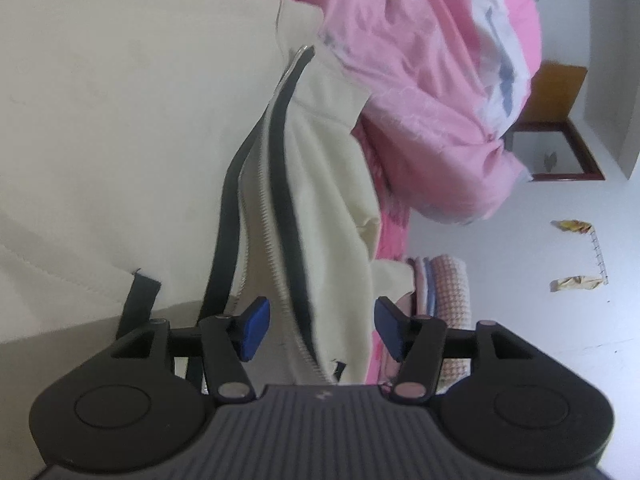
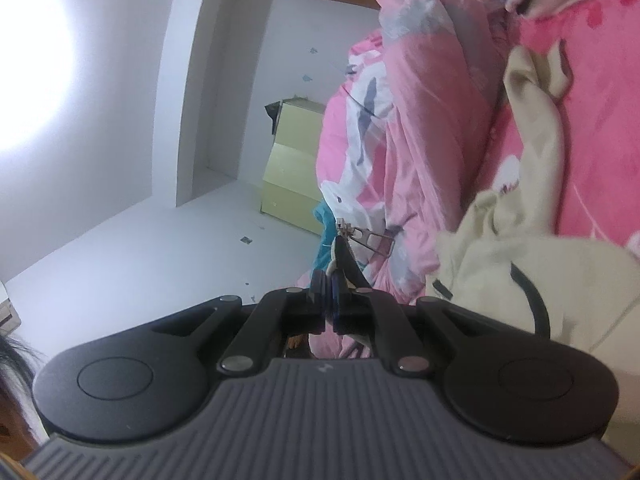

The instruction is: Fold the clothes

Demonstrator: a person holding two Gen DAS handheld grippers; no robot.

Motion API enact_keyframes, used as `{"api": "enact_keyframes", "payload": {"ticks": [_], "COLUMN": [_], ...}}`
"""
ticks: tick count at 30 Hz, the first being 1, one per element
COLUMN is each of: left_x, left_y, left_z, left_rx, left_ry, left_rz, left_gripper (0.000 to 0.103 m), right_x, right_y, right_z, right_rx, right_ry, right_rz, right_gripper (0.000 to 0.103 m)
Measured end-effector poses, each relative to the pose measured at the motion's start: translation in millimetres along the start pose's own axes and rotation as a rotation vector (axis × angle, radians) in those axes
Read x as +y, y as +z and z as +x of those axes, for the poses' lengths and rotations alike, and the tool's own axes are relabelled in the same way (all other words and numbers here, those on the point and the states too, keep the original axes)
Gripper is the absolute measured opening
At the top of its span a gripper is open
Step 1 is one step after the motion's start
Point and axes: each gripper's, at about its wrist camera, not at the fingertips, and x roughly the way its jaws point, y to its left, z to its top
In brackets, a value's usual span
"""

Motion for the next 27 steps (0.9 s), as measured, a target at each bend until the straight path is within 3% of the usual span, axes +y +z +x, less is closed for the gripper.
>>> {"api": "enact_keyframes", "payload": {"ticks": [3,9,16,19,23,27], "left_x": [4.4,6.4,-8.0,-11.9,-14.1,-20.6], "left_y": [6.9,39.5,65.3,69.6,74.3,74.2], "left_z": [5.9,27.9,33.1,32.2,32.8,28.6], "left_rx": [0.0,-0.022,-0.074,-0.08,-0.088,-0.112], "left_ry": [0.008,-0.061,-0.074,-0.061,-0.03,0.029], "left_rz": [-0.016,-0.085,-0.049,-0.014,0.026,0.121], "left_gripper": [0.059,0.057,0.051,0.042,0.015,0.006], "right_x": [1.8,4.1,8.5,9.2,14.9,27.5], "right_y": [6.4,5.2,-1.1,-6.1,-20.8,-44.9], "right_z": [4.7,9.2,2.9,1.2,-0.2,0.4], "right_rx": [-0.005,0.012,0.053,0.084,0.146,0.245], "right_ry": [0.012,0.033,-0.007,-0.017,-0.022,-0.042], "right_rz": [-0.01,-0.022,-0.099,-0.116,-0.149,-0.25], "right_gripper": [0.001,0.001,0.001,0.001,0.001,0.001]}}
